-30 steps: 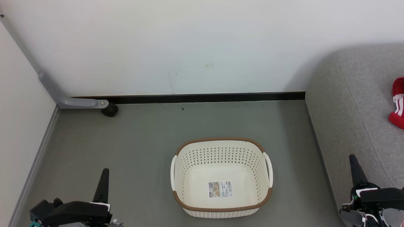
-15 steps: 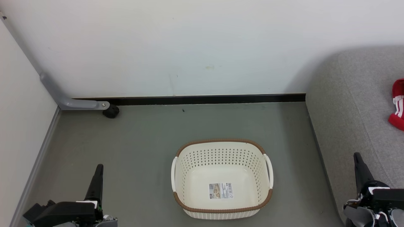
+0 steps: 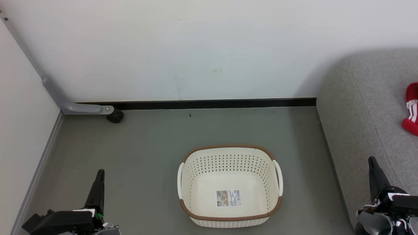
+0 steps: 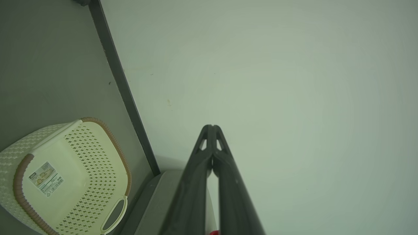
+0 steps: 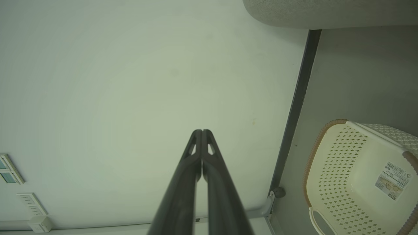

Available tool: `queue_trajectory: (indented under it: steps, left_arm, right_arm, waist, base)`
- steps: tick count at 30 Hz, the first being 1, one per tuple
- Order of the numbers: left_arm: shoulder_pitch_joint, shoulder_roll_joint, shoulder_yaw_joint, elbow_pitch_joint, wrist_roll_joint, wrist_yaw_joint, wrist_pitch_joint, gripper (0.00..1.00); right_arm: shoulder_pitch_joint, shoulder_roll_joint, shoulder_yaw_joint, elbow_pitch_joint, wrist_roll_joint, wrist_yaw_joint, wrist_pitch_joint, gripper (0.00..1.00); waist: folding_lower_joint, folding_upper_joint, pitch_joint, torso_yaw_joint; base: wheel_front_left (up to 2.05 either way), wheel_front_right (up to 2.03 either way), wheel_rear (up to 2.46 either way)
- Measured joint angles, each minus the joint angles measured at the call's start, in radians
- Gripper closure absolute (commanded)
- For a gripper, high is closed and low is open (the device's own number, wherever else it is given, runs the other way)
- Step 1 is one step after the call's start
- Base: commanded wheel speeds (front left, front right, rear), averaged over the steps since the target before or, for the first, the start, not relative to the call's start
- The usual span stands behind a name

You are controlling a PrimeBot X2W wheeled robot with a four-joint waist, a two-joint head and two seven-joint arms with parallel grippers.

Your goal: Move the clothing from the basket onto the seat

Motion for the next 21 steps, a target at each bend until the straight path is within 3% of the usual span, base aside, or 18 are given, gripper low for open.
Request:
queue_trajectory:
  steps: [21]
  left_arm:
    - [0.000, 0.000, 0.000, -0.002, 0.000, 0.000, 0.000, 1.00]
  right_arm:
    - [0.000, 0.000, 0.000, 0.000, 0.000, 0.000, 0.000, 1.00]
  waist:
    - [0.0000, 0.0000, 0.000, 0.000]
  base:
    - [0.00, 0.00, 0.00]
